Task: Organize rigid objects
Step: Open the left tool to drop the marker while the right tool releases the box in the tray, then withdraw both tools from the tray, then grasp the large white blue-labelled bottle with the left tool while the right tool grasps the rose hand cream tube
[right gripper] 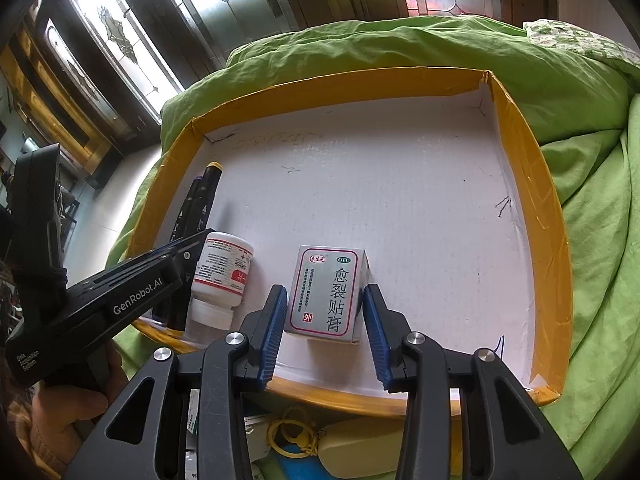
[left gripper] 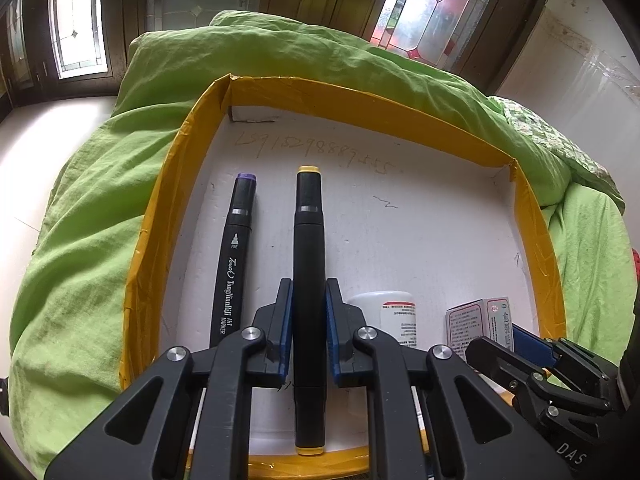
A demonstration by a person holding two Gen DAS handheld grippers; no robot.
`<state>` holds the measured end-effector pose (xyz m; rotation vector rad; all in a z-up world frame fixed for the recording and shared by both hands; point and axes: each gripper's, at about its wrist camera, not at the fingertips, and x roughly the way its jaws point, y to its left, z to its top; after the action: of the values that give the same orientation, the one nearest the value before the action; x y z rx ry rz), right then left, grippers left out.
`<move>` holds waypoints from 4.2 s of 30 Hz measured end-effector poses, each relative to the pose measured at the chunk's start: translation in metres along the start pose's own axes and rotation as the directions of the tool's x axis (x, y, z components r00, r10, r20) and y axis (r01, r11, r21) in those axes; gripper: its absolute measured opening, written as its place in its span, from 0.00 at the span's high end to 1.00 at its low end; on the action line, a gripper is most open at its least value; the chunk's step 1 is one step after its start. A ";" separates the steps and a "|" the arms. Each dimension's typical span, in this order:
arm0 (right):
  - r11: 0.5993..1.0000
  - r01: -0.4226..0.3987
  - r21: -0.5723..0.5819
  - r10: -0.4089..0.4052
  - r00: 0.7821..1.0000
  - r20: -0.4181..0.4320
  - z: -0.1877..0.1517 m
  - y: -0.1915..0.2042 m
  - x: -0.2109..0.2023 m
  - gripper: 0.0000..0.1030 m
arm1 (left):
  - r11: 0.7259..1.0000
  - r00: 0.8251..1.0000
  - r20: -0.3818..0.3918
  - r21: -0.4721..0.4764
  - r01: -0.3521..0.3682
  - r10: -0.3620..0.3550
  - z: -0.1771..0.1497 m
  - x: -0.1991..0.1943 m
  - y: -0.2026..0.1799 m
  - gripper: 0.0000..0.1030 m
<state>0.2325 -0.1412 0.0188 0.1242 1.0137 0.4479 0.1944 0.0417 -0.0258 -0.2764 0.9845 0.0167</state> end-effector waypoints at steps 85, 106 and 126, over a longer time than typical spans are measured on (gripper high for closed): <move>0.993 -0.107 0.047 0.106 0.994 0.029 -0.126 -0.025 -0.132 0.01 | 0.994 0.998 0.000 -0.088 -0.070 0.070 -0.158 -0.105 0.006 0.23; 0.985 -0.110 0.132 0.109 0.994 0.015 -0.128 -0.040 -0.116 0.01 | 1.000 0.999 -0.043 0.013 0.017 -0.017 -0.148 -0.085 -0.029 0.41; 0.981 0.021 -0.192 -0.051 0.988 -0.149 -0.120 -0.017 -0.088 0.31 | 0.999 0.993 -0.101 -0.007 0.053 -0.053 -0.164 -0.084 -0.012 0.66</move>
<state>0.0970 -0.2058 0.0195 -0.1012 1.1163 0.5247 0.0148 0.0003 -0.0395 -0.3093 1.0776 -0.0443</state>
